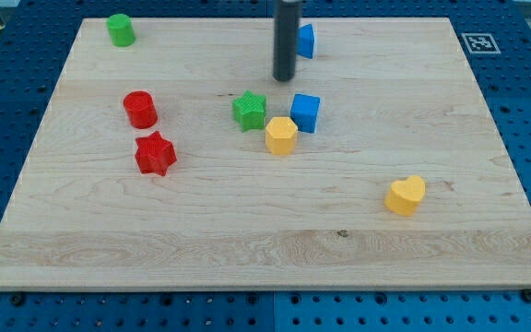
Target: Push the blue triangle close to green star
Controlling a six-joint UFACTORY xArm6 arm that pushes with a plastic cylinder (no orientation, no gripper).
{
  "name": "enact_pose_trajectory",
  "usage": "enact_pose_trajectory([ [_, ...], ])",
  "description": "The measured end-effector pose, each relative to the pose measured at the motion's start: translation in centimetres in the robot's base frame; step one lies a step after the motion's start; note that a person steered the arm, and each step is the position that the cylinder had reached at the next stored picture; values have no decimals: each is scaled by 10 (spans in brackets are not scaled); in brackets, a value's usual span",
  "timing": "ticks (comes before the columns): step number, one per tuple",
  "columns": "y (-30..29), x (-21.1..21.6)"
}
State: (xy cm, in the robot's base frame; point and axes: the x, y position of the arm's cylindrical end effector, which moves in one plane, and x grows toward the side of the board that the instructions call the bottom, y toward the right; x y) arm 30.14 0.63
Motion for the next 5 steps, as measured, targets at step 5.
enact_pose_trajectory([
  [5, 53, -69],
])
